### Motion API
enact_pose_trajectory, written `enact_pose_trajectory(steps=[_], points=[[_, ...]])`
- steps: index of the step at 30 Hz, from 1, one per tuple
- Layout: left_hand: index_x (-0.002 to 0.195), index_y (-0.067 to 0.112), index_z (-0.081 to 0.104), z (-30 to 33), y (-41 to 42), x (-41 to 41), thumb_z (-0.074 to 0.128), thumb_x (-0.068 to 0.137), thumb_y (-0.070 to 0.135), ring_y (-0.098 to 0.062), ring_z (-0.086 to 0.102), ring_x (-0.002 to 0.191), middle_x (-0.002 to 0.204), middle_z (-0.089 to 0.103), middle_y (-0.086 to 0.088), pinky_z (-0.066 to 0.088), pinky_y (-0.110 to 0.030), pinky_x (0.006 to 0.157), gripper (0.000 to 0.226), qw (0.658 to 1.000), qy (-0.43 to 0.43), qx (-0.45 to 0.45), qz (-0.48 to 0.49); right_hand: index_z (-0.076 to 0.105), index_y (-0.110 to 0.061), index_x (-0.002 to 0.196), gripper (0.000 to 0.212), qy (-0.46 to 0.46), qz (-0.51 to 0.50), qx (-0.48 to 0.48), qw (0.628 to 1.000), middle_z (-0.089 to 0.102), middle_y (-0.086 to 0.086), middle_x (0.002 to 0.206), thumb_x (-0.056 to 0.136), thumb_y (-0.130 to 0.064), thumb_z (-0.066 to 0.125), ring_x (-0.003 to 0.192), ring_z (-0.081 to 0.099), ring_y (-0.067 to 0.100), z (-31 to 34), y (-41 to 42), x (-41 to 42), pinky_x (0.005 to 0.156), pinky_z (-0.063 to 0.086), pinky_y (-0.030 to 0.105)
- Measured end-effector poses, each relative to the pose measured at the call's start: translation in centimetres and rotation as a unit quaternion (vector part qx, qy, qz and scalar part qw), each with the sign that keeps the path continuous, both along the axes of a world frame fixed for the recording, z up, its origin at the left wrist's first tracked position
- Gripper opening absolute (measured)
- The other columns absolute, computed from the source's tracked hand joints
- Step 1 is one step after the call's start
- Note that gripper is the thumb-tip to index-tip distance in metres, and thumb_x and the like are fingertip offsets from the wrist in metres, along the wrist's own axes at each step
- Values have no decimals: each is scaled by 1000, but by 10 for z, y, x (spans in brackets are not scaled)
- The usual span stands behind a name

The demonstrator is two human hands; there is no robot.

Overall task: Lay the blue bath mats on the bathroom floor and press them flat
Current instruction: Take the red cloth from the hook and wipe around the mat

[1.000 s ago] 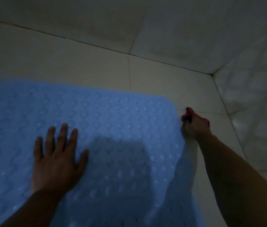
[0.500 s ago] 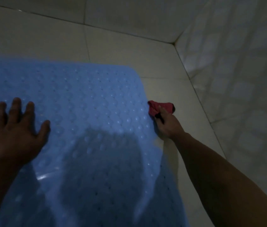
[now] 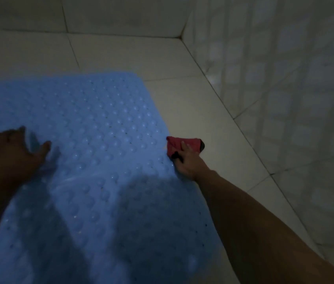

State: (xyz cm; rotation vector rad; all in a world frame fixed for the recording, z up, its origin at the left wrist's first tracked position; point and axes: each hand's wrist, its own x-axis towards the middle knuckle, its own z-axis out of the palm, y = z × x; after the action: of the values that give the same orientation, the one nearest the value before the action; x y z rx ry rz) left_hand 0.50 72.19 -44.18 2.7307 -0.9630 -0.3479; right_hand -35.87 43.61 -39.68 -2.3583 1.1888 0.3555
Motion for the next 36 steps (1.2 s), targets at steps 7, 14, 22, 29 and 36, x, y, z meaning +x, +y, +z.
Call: enact_pose_trajectory(steps=[7, 14, 22, 29, 36], points=[[132, 21, 65, 36, 60, -216, 56, 86, 57, -41, 39, 144, 152, 50, -13, 15, -63, 118, 59, 990, -36, -92, -103, 21, -9, 160, 60, 29, -59, 21, 998, 13, 14, 169, 107, -28, 43, 155, 17, 33, 32, 9, -22, 125, 20, 41], [164, 37, 8, 4, 97, -286, 40, 69, 97, -44, -14, 156, 173, -12, -9, -2, -75, 117, 118, 975, 86, 79, -186, 15, -9, 161, 65, 40, -160, 72, 984, 15, 18, 167, 105, -25, 45, 154, 19, 36, 29, 51, -109, 124, 23, 43], [150, 45, -34, 18, 80, -276, 38, 62, 103, -41, -50, 139, 152, -56, -5, -22, -71, 114, 128, 945, 209, 178, -180, 20, -16, 161, 86, 66, -206, 138, 967, 20, 18, 166, 87, -57, 35, 150, 28, 35, 19, 156, -240, 121, 21, 34], [153, 46, -29, 23, 74, -278, 36, 57, 106, -43, -44, 143, 156, -50, -6, -25, -70, 109, 131, 956, 186, 147, -175, 38, -6, 154, 66, 51, -268, 108, 956, 32, 29, 159, 96, -36, 44, 142, 40, 45, 22, 244, -245, 116, 38, 49], [155, 46, -26, 26, 76, -274, 59, 65, 94, -43, -42, 145, 156, -50, -5, -22, -73, 111, 132, 941, 208, 182, -193, 15, -19, 161, 66, 64, -148, 102, 982, -5, 7, 170, 101, -26, 41, 157, 8, 31, 9, 338, -220, 118, 34, 51]])
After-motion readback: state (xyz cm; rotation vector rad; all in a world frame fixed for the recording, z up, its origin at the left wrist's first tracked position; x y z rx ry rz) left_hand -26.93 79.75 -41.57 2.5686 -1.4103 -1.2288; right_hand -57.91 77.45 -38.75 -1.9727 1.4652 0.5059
